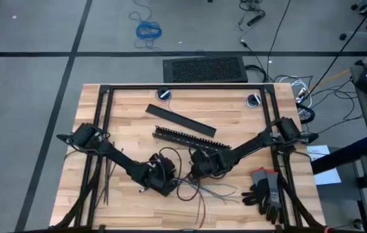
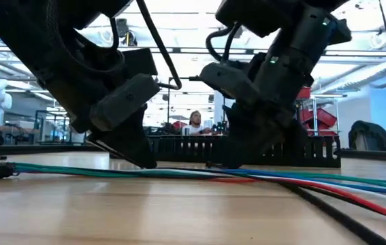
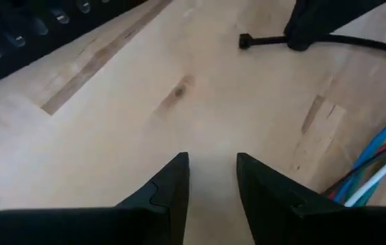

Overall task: Ziptie cables
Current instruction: Wrap the cable wires with the black zip tie

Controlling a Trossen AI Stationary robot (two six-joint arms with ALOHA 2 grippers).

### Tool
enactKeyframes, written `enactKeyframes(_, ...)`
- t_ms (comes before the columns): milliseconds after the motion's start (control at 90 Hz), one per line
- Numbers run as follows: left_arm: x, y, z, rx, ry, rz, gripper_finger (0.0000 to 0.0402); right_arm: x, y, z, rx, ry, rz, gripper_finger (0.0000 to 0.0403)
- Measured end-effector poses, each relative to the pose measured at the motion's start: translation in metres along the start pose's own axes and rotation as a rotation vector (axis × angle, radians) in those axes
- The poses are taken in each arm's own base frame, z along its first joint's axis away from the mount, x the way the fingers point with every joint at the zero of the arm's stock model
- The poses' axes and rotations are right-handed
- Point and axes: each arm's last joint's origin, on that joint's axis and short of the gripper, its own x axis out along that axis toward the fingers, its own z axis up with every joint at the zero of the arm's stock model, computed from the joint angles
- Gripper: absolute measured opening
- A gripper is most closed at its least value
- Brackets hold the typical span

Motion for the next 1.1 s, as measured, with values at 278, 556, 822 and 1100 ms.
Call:
enactKeyframes(278,-0.021,-0.009,-0.011,-0.044,-0.332,0.13,0.0122,-0.025,0.015,-0.014,-0.083,-0.191,-0.011,0.0)
enactKeyframes(556,-0.046,-0.024,-0.028,-0.02,-0.529,0.125,0.0122,-0.041,0.031,-0.041,-0.21,-0.381,-0.03,0.0)
enactKeyframes(822,-0.046,-0.045,-0.055,-0.059,-0.682,0.099,0.0122,-0.057,0.056,-0.048,-0.246,-0.526,0.119,0.0)
enactKeyframes(1100,-0.045,-0.074,-0.076,0.052,-0.753,0.094,0.0113,-0.065,0.07,-0.044,-0.342,-0.587,0.219,0.0)
